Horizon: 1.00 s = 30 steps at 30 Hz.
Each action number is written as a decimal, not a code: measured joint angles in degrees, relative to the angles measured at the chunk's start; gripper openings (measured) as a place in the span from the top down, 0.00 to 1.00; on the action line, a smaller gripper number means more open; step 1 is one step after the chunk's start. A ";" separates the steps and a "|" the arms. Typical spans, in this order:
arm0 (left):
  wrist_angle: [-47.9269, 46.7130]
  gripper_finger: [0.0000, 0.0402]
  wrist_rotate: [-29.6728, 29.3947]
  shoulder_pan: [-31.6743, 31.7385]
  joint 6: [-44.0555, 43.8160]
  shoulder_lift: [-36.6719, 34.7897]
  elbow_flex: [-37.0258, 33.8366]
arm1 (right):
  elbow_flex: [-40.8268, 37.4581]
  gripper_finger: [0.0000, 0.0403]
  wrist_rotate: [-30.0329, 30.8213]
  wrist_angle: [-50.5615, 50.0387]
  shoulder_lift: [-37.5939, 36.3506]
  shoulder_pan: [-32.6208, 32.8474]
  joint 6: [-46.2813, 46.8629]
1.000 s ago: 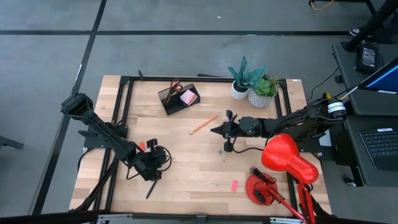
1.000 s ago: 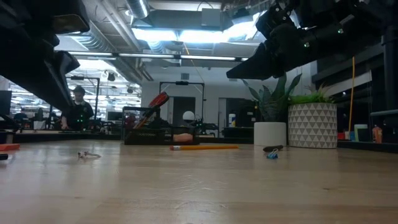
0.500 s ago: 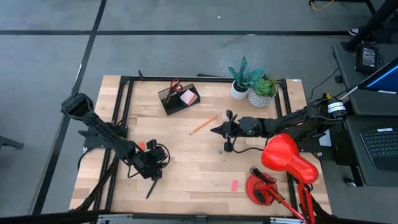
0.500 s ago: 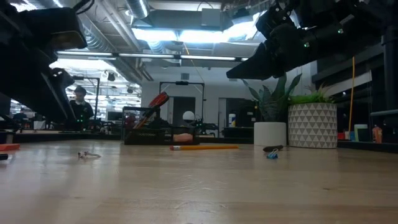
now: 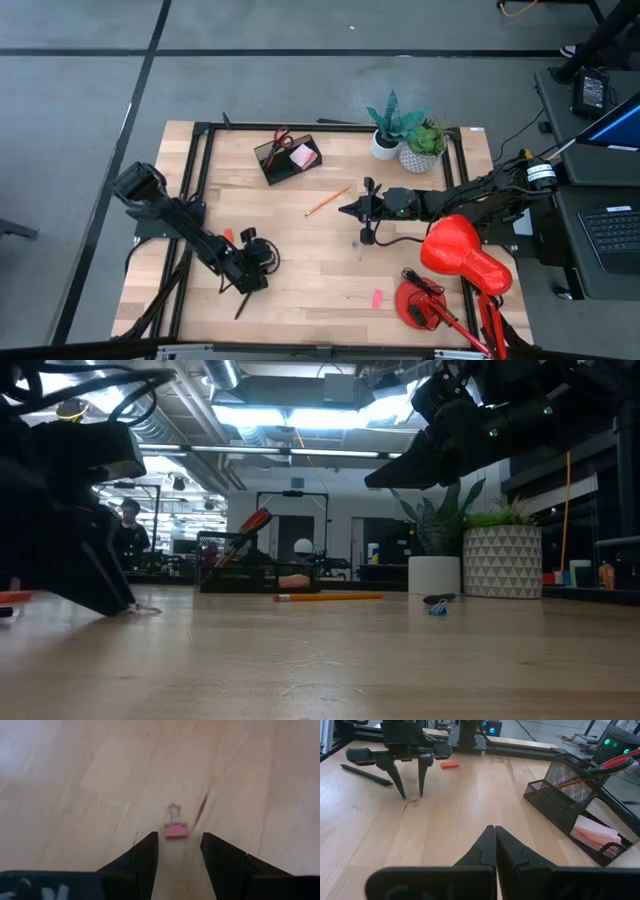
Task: Pick and place office supplies into organizer
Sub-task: Put the pink binder clip into the desk organizer
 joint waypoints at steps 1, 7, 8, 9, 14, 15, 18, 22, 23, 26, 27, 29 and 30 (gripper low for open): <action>0.24 0.63 -0.27 0.02 -1.05 0.35 0.02 | 0.00 1.00 0.00 0.00 0.00 0.00 0.01; 0.27 0.63 -1.48 0.00 -5.13 0.58 0.09 | 0.00 1.00 0.00 0.00 0.00 0.00 0.04; 0.29 0.63 -1.44 0.00 -5.20 0.58 0.09 | 0.00 1.00 0.00 0.00 0.00 0.00 0.04; 0.29 0.63 -1.44 0.00 -5.28 0.61 0.09 | 0.00 1.00 0.00 0.00 0.00 0.00 0.04; 0.23 0.63 -1.31 0.04 -5.30 0.64 0.07 | 0.00 1.00 0.00 0.01 0.00 0.00 0.04; 0.17 0.63 -1.28 0.04 -5.31 0.65 0.07 | 0.00 1.00 0.00 0.00 0.00 0.00 0.04; -0.16 0.63 -1.26 0.06 -5.36 0.69 0.02 | 0.00 1.00 0.00 0.00 0.00 0.00 0.04; -0.28 0.64 -1.27 0.09 -6.14 0.69 0.00 | 0.00 1.00 0.00 0.01 0.00 0.00 0.06; -0.32 0.65 -1.29 0.11 -6.18 0.69 0.00 | 0.00 1.00 0.00 0.00 0.00 0.00 0.05; -0.40 0.69 -1.34 0.11 -6.54 0.72 -0.02 | 0.00 1.00 0.00 0.01 0.00 0.00 0.07; -0.46 0.70 -1.37 0.13 -6.73 0.72 -0.04 | 0.00 1.00 0.00 0.02 0.00 0.00 0.07; -0.45 0.72 -1.42 0.13 -6.79 0.72 -0.04 | 0.00 1.00 0.00 0.02 0.00 0.01 0.07; -0.45 0.73 -1.46 0.14 -6.79 0.74 -0.04 | 0.00 1.00 0.00 0.02 0.00 0.00 0.09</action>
